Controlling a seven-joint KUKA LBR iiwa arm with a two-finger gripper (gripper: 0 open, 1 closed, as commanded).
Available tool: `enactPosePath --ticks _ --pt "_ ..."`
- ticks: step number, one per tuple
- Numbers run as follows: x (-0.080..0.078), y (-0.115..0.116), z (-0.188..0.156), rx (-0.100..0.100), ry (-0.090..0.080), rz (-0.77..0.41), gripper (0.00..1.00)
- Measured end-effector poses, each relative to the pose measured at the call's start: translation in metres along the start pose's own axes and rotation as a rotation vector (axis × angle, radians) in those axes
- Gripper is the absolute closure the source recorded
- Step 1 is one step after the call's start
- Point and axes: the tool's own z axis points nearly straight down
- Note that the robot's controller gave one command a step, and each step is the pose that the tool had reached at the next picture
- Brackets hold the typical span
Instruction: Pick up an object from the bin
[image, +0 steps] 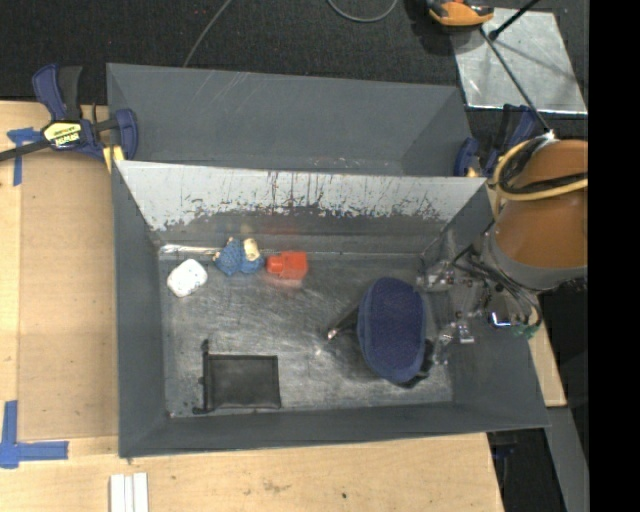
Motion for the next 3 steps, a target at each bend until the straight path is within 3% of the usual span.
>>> enactPosePath --ticks 1,2,3 --pt "-0.041 0.024 0.043 0.01 -0.016 -0.104 0.0" --pt "-0.061 0.033 0.046 0.009 -0.043 -0.041 0.0" --pt "-0.044 0.068 0.044 0.007 -0.028 -0.226 0.0"
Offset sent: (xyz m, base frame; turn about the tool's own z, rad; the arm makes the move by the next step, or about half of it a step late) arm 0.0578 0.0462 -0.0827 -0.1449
